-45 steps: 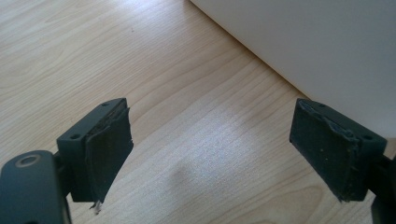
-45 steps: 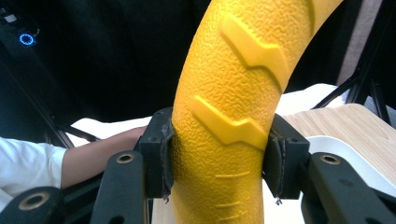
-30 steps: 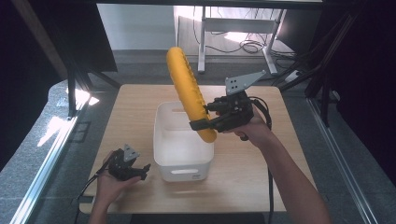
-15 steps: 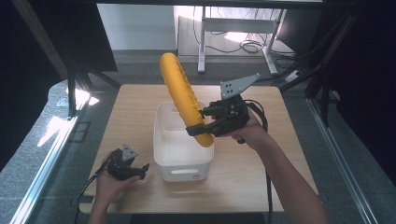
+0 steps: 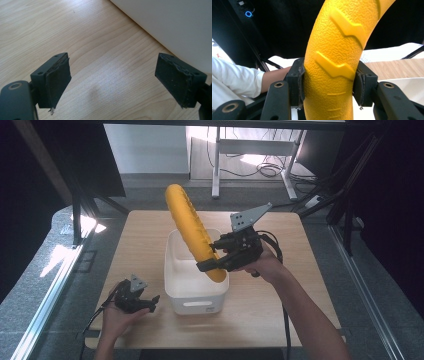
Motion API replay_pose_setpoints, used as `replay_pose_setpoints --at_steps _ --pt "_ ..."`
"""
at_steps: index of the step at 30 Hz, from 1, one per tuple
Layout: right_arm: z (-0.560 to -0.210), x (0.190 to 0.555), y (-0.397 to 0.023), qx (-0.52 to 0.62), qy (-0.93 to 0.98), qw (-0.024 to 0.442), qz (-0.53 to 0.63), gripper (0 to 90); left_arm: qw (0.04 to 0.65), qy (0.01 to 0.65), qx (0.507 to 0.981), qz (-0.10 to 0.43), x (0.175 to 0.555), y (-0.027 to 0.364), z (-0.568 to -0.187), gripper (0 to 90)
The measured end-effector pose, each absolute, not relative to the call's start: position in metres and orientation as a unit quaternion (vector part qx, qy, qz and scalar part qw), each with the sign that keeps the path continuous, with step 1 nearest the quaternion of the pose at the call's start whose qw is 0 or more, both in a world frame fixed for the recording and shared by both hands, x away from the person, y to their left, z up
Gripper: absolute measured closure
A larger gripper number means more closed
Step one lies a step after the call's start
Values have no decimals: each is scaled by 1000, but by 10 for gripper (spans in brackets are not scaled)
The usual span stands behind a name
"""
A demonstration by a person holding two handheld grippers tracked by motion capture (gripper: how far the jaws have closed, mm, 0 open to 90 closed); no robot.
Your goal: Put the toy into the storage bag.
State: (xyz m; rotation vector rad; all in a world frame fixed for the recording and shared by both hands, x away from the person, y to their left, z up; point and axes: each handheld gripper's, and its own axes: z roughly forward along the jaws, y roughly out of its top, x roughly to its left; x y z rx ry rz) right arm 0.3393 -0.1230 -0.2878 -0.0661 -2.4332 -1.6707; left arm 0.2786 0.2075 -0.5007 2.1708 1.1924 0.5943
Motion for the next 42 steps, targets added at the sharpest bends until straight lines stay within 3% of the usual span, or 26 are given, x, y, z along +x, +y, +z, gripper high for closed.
replay_pose_setpoints --at_steps 42 --pt "-332 351 -108 -32 -843 133 -519 507 286 451 816 220 280 207 -504 132"
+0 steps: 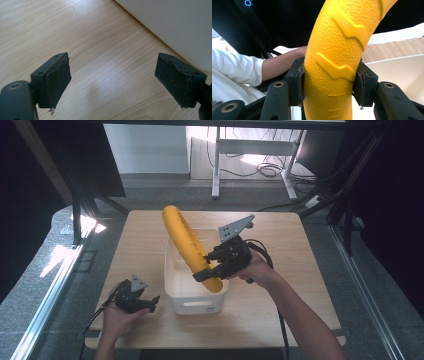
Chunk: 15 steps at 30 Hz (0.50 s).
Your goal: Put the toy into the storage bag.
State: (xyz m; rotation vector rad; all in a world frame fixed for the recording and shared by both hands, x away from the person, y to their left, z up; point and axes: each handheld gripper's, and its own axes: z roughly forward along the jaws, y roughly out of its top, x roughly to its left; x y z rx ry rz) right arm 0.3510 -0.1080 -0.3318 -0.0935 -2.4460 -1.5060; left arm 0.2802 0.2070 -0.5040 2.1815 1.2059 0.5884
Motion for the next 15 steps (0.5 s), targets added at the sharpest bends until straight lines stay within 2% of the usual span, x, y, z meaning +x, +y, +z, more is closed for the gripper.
replay_pose_setpoints --at_steps 8,15 --pt "-347 354 -107 -38 -843 150 -515 505 287 452 815 220 280 208 -504 132" --pt "-360 361 -108 -63 -858 130 -492 493 285 451 817 220 280 207 -504 133"
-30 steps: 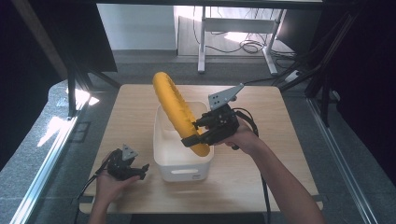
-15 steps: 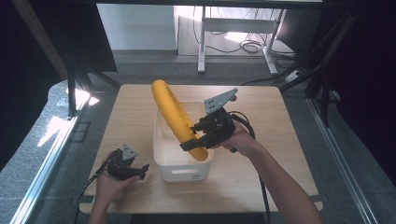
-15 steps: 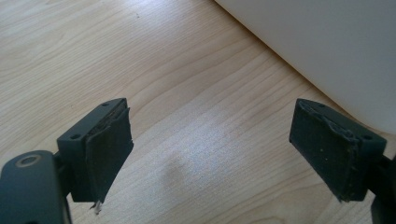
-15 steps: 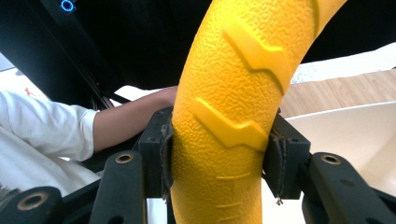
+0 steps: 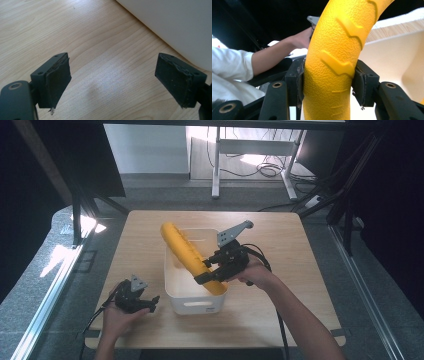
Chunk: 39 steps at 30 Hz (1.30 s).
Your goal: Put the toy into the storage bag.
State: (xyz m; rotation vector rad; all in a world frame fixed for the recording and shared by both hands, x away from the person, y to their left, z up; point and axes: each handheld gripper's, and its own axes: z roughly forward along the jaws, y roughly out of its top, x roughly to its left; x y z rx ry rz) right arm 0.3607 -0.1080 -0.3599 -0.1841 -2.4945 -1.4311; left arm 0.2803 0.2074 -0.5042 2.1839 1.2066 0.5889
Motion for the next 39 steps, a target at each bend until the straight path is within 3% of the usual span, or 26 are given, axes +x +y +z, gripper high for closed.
replay_pose_setpoints --at_steps 18,27,39 --pt "-366 364 -112 -65 -851 137 -503 481 283 451 818 219 281 207 -505 132" --pt "-363 355 -113 -65 -846 116 -517 360 282 451 818 217 281 207 -506 132" --pt "-357 353 -136 -87 -823 84 -556 348 282 452 818 217 281 207 -505 132"
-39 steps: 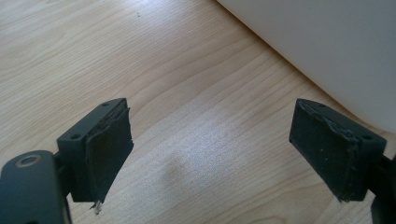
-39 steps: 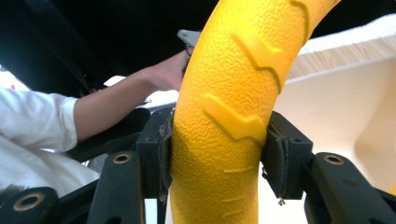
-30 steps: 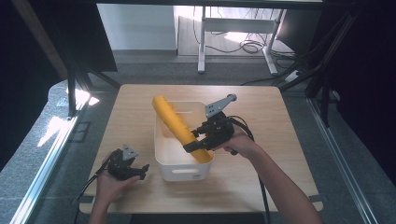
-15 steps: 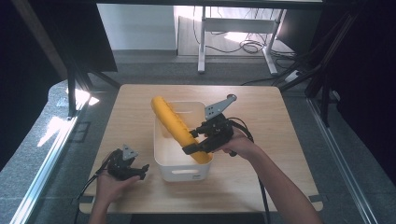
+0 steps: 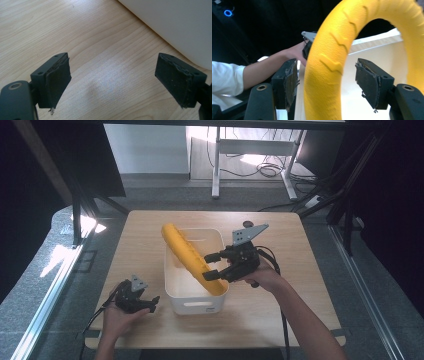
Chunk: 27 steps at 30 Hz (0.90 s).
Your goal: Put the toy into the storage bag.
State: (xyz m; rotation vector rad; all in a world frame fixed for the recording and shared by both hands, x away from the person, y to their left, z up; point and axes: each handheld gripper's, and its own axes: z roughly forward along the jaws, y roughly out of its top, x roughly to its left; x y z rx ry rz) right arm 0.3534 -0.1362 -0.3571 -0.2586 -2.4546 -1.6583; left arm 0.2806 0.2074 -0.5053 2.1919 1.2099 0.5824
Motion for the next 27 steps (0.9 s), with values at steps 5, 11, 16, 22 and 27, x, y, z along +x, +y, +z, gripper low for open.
replay_pose_setpoints --at_steps 5,11,16,22,27 --pt "-359 354 -153 -103 -816 63 -566 357 282 452 818 217 280 208 -505 132" --pt "-367 357 -176 -134 -813 36 -566 355 279 450 820 217 281 207 -506 131" --pt "-380 360 -196 -166 -809 18 -563 354 278 451 820 216 281 206 -506 131" --pt "-401 361 -221 -206 -804 -10 -558 354 277 450 821 216 281 206 -507 130" --pt "-426 361 -243 -246 -798 -40 -549 355 275 452 821 216 281 205 -507 130"
